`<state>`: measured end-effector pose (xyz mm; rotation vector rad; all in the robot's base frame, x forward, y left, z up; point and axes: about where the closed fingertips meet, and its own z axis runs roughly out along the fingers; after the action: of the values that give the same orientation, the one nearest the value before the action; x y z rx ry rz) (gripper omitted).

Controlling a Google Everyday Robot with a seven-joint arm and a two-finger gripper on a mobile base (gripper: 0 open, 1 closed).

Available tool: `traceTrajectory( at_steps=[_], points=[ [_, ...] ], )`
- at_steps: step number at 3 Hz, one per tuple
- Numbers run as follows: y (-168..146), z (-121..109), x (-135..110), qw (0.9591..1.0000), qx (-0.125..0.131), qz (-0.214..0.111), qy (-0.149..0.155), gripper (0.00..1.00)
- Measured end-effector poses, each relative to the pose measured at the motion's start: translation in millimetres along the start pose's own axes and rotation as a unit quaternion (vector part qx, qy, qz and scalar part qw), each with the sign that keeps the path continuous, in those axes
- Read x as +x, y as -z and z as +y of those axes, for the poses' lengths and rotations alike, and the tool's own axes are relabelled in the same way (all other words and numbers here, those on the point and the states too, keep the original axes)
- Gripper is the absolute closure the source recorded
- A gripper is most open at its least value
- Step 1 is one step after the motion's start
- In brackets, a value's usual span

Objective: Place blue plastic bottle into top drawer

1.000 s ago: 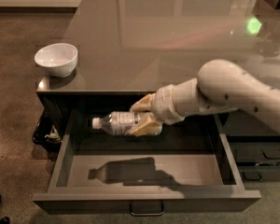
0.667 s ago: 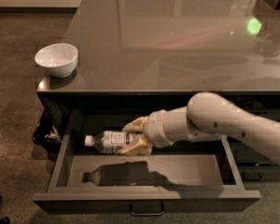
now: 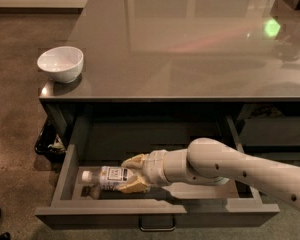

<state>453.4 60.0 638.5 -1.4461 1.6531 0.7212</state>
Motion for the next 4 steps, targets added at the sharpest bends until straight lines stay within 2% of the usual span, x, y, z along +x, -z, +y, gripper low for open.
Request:
traceTrajectory(
  at_steps=[2, 3, 4],
  points=[
    [-2.7, -0.3, 9.8, 0.9999, 0.005, -0.007, -0.011, 1.00],
    [-0.6, -0.6, 6.4, 0.9999, 0.005, -0.007, -0.011, 0.82],
    [-0.7, -0.6, 6.3, 0.9999, 0.004, -0.007, -0.011, 0.58]
  ],
)
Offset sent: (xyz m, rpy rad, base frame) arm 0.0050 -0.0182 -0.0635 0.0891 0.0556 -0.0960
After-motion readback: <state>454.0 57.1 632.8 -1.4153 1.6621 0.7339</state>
